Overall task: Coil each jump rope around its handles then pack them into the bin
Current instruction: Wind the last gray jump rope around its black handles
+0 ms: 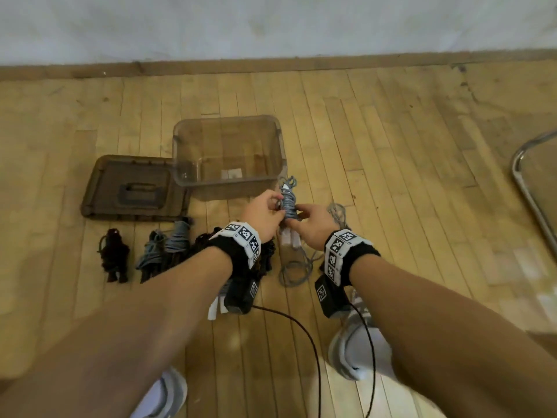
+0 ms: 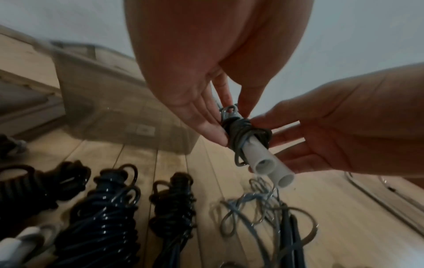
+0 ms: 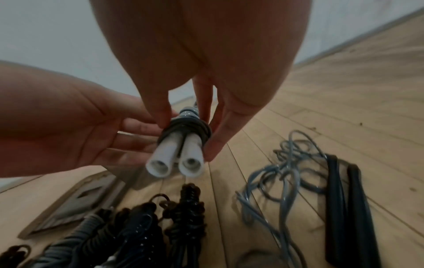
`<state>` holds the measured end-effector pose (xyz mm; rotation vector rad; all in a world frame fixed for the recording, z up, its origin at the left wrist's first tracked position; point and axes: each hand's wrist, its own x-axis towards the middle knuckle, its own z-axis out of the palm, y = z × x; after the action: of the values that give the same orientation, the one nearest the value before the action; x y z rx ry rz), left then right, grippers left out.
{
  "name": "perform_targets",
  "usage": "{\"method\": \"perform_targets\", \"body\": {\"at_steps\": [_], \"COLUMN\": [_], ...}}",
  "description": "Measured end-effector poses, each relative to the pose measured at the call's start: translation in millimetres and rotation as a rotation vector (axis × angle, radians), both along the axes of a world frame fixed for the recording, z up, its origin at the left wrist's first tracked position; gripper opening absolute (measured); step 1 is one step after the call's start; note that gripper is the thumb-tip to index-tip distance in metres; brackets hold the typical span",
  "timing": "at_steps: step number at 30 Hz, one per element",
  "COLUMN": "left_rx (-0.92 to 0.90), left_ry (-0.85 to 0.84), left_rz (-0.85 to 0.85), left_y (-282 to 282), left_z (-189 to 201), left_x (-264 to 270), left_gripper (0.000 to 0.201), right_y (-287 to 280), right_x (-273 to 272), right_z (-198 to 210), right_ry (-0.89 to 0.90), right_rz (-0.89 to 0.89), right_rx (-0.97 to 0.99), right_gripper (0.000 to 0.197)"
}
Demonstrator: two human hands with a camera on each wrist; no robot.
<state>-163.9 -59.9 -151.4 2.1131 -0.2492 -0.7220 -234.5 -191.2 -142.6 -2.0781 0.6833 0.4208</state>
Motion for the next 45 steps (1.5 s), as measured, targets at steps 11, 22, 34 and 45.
{"method": "perform_targets", "body": {"at_steps": [11,22,34,45], "left_rx": [0.224,0.31,0.129,0.194], "left_ry": [-0.055,-0.288,-0.041,0.104], "left_rz": [-0.166,-0.223,-0.454,-0.551], "left_y": [-19.9,-47.3,-94.6,-99.8], "left_z": [-72.4,-47.4,-69.8,-85.2], "left_x": [15.9,14.1,-26.3,-19.3], "left_gripper": [0.03,0.022,0.023,0.032], "right_y": [-8.5,-37.5,-91.2,-68.4], "right_x": [13.5,9.5,-67.7,-47.7], "right_z": [-77.5,-59.9,-103.1,-113.0], "right_ry": [0.134,-0.026,0.384,0.451], "right_rz": [-0.039,-0.263,-0.684,-0.446], "right_rx": [-0.032,-0.096,-0.003,-0.073], "right_gripper": [0.048,0.032,0.026,0.044]}}
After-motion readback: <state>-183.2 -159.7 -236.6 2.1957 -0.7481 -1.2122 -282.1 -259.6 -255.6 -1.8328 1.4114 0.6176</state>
